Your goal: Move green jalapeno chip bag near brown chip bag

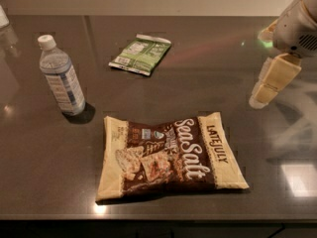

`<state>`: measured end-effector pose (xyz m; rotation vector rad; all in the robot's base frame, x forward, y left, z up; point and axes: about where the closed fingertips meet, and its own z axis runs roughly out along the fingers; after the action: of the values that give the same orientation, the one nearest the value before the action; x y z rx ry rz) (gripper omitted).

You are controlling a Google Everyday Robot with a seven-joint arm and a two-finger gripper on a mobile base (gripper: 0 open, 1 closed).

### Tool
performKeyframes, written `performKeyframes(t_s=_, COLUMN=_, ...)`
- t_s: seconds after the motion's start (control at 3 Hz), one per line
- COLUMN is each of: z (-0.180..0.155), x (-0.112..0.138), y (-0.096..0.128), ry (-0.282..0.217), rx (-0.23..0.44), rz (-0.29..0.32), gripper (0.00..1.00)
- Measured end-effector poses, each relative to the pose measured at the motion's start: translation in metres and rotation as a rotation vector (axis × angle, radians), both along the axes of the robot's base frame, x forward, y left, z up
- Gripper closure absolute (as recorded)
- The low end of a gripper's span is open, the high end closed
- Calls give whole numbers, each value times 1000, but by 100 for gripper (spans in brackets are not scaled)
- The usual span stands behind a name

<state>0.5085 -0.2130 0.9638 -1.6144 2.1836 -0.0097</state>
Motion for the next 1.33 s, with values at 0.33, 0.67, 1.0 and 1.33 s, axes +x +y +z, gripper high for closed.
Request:
performKeyframes(t_s=0.33, z=-14, x=30, y=13, ry=-12, rx=48, rz=0, gripper=0)
performKeyframes(t_s=0.67, z=-28, x=61, y=34, ry=-17, rx=94, rz=5, gripper=0)
performKeyframes(t_s=1.0, z=-42, x=92, y=60, ry=-8, rx=132, rz=16, gripper=0)
performKeyframes(t_s=1.33, z=-56, x=120, y=92, ry=-10, rx=157, rz=28, gripper=0)
